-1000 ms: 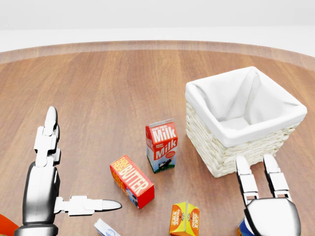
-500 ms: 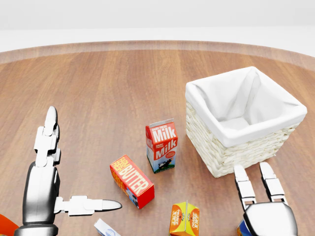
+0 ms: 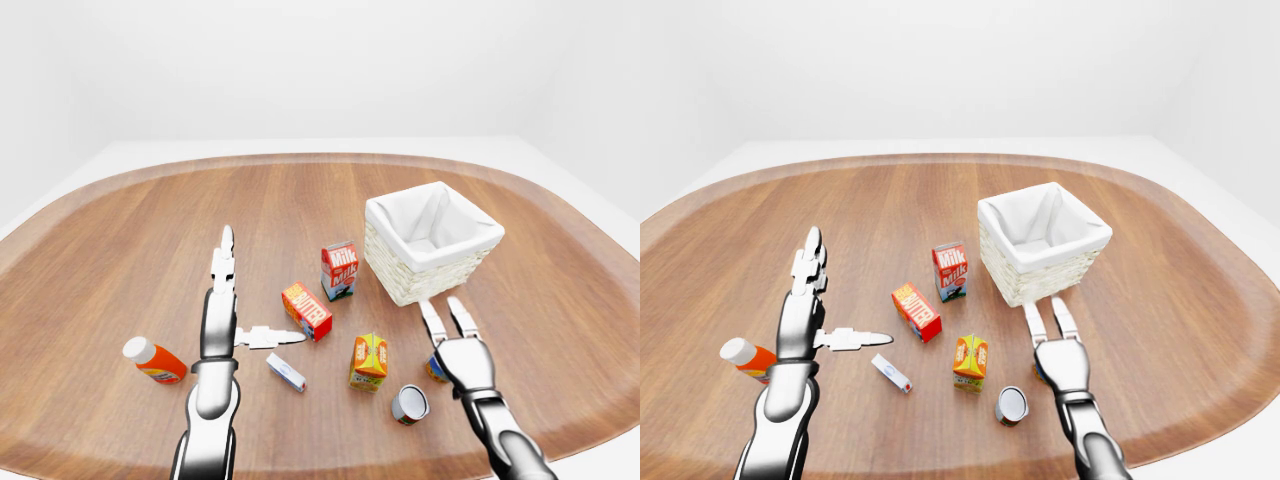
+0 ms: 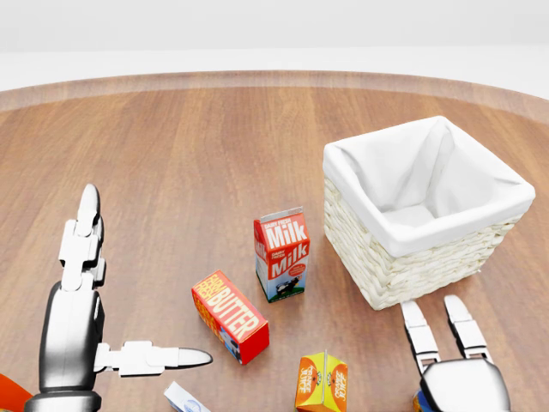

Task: Pick up the alphabet soup and the tomato sauce, and put them in the basket.

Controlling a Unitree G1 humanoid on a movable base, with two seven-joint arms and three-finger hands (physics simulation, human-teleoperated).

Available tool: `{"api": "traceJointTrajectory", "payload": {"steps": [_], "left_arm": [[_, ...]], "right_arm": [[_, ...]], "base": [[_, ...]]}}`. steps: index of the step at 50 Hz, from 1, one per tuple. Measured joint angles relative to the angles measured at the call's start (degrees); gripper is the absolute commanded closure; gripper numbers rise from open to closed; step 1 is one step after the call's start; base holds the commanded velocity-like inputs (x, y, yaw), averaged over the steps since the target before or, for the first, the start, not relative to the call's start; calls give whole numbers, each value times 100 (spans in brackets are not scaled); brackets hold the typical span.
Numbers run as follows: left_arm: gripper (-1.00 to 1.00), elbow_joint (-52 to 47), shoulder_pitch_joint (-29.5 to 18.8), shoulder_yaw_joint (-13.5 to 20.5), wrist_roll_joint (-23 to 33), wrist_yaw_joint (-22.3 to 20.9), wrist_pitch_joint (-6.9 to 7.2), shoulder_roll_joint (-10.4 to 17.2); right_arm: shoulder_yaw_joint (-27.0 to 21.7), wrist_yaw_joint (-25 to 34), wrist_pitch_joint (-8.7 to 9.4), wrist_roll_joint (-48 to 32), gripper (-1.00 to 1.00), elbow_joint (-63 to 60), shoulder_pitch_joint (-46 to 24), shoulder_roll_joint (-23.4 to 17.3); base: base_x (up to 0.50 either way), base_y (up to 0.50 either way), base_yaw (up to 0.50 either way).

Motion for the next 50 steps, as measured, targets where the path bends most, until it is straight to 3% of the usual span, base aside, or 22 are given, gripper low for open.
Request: {"api": "traceJointTrajectory", "payload": {"steps": [40, 41, 42, 43, 50], "left_arm": [[-100, 98, -32, 16, -4, 31, 0, 2], [-100, 99, -32, 16, -4, 31, 0, 2], [-100, 100, -32, 16, -4, 31, 0, 2], [-100, 101, -32, 16, -4, 31, 0, 2], [-100, 105, -33, 16, -3, 32, 0, 2]], "right_arm": [[387, 0, 0, 23, -100, 1929, -908, -141], [400, 0, 0, 23, -80, 1962, -919, -141], [412, 0, 0, 22, 17, 1993, -931, -140], [424, 0, 0, 21, 100, 2021, -940, -140], [435, 3, 0, 70, 100, 2025, -992, -151]], "base": [[0, 0, 0], [0, 0, 0], [0, 0, 0], [0, 0, 0], [0, 0, 0]]}}
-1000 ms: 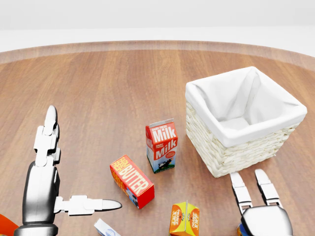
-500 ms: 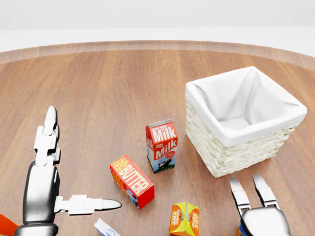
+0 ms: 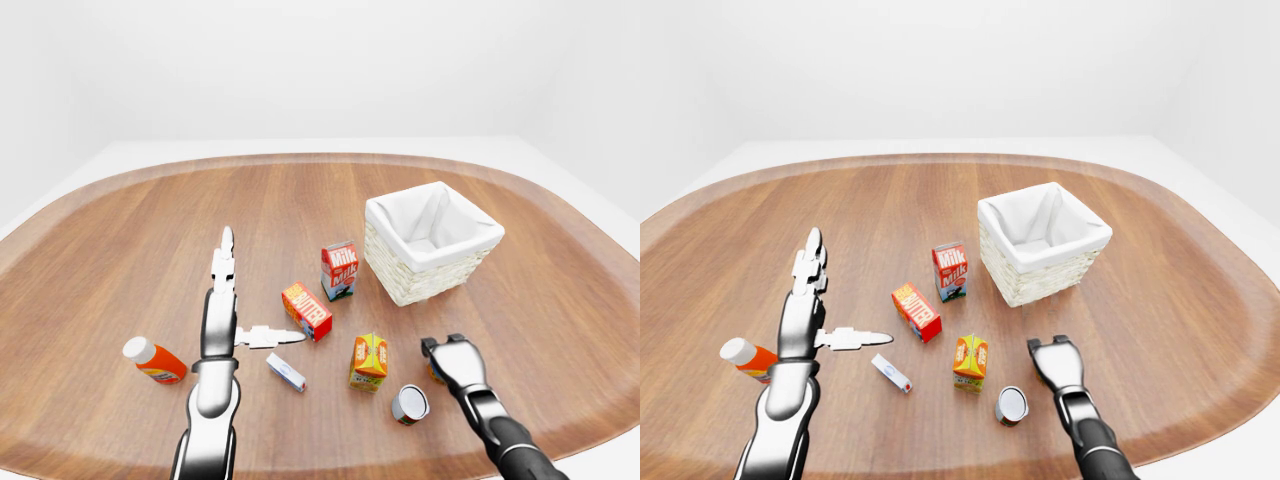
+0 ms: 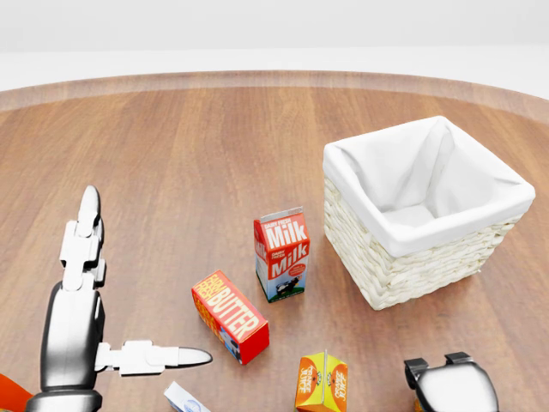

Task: Pick up the alphabet soup and the tomato sauce, and put them in the basket.

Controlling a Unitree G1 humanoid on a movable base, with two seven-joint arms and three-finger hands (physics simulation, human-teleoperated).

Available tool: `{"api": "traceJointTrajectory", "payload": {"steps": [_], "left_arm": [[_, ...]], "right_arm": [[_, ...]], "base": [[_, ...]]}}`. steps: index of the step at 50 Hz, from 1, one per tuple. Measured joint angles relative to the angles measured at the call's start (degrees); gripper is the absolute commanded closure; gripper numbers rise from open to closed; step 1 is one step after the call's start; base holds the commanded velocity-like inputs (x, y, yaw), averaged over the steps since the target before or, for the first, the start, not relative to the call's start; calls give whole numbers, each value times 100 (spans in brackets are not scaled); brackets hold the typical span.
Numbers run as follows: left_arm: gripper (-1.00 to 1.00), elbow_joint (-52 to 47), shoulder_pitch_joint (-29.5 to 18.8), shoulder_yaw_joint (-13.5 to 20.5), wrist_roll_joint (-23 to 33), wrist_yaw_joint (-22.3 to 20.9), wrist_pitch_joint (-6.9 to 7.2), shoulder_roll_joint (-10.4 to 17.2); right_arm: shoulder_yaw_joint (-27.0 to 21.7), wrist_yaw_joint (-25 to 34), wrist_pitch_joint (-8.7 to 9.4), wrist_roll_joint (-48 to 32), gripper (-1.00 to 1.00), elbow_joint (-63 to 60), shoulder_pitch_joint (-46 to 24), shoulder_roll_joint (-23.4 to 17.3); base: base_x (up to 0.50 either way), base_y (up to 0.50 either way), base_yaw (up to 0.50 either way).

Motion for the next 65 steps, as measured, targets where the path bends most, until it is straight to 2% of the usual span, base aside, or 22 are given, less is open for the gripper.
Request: {"api": "traceJointTrajectory", "payload": {"steps": [18, 33, 48, 65], "left_arm": [[-100, 3, 0, 1, 0, 1, 0, 0], [-100, 3, 0, 0, -1, 2, 0, 0], [-100, -3, 3, 1, -2, -2, 0, 0], [-100, -48, 16, 0, -7, -24, 0, 0]], "right_arm": [[67, -2, -1, -150, 100, -110, 200, 14], [-336, -3, -1, 187, 100, -1662, 902, 41], [-1147, -3, 0, 1146, 100, -3413, 1435, 327], [-1879, 421, 0, 2708, 100, -4211, 1636, 737]], "base": [[0, 0, 0], [0, 0, 0], [0, 0, 0], [0, 0, 0]]}}
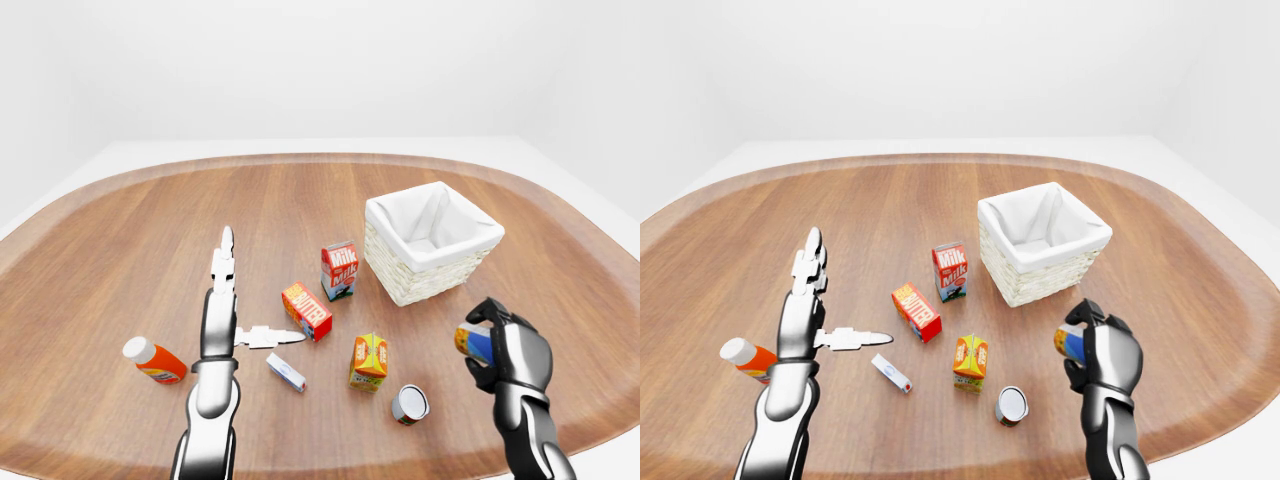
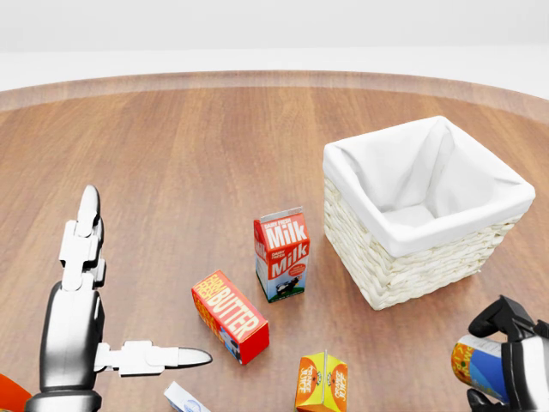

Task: Pick up the alphabet soup and the tomato sauce, and put them in the basket.

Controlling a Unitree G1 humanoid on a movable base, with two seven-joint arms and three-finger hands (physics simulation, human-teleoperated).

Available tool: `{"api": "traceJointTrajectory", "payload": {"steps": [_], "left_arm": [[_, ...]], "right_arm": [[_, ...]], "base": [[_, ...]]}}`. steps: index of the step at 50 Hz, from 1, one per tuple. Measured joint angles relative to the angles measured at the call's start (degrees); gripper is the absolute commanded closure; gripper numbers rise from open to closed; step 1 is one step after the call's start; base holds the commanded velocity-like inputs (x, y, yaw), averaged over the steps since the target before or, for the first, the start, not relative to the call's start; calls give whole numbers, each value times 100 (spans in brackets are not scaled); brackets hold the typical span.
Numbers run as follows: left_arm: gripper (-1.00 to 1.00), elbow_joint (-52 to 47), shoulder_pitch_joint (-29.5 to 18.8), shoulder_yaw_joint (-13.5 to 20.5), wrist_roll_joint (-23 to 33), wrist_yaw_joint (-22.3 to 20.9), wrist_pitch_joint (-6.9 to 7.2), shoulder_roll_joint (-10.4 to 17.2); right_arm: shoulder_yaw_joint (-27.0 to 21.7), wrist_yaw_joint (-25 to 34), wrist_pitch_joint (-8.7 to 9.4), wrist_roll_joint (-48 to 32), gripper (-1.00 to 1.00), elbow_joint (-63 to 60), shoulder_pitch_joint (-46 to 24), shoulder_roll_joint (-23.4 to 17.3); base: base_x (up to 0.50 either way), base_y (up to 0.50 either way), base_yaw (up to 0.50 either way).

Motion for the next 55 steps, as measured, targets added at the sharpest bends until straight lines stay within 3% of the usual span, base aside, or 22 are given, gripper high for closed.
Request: {"api": "traceJointTrajectory", "payload": {"steps": [26, 55], "left_arm": [[-100, 35, -10, 5, -3, 10, 0, 0], [-100, 30, -34, 4, -8, 6, 0, 0]], "right_arm": [[-430, 1478, 1, 1403, 100, -1589, -186, 439], [62, 2572, 1, 1937, 100, -2432, -1451, 225]], "base": [[0, 0, 0], [0, 0, 0]]}}
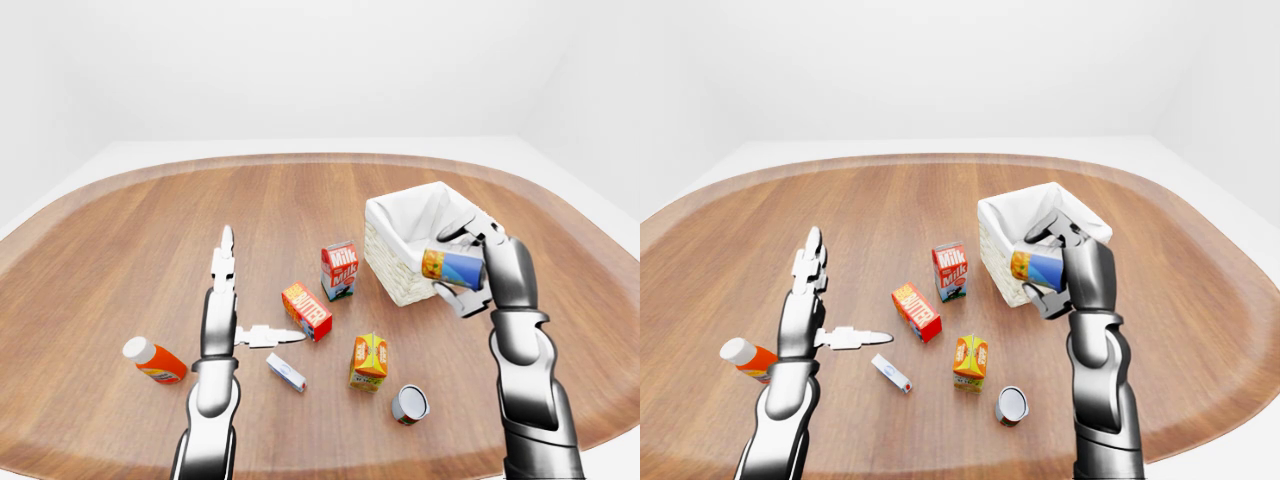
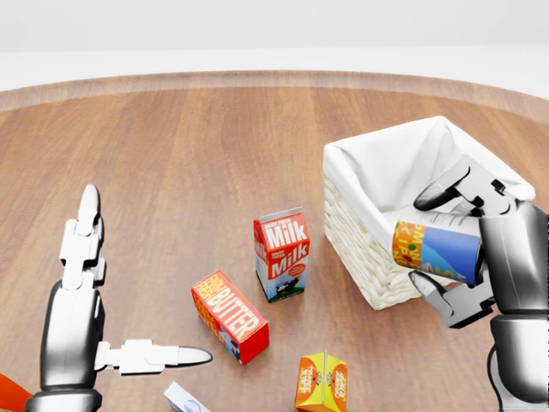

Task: Pick up the alphabet soup and the tomato sauce, and put them in the basket.

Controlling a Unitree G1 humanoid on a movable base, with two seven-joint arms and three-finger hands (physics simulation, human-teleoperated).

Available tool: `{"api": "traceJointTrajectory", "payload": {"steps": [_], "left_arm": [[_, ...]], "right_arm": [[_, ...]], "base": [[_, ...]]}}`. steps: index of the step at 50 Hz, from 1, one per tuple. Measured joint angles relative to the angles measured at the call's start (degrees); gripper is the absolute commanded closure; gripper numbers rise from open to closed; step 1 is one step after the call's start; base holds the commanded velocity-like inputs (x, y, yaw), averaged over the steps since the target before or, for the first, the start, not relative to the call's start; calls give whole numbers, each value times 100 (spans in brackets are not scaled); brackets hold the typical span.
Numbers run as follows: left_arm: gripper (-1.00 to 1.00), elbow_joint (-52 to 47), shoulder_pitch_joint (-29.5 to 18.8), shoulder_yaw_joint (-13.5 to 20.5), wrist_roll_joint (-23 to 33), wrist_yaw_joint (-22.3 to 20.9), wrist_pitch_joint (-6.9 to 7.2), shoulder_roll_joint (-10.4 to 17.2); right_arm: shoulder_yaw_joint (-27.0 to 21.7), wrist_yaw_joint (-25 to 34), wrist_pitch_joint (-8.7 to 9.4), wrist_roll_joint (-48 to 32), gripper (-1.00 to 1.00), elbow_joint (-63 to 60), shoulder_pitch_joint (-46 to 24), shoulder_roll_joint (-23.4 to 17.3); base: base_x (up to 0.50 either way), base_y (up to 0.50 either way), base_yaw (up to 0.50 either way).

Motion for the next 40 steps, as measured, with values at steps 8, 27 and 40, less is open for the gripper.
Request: {"api": "traceJointTrajectory", "payload": {"steps": [8, 27, 40], "left_arm": [[-100, -10, 7, -8, 2, -3, 0, -1], [-100, -6, 0, -13, 1, 5, 0, -3], [-100, 0, -16, -6, -9, 11, 0, -3]], "right_arm": [[94, 73, 0, -100, 100, 62, -356, -123], [259, 240, 0, -422, 100, 444, -1294, -453], [409, 231, 0, -933, 100, 983, -2034, -678]], "base": [[0, 0, 0], [0, 0, 0], [0, 0, 0]]}}
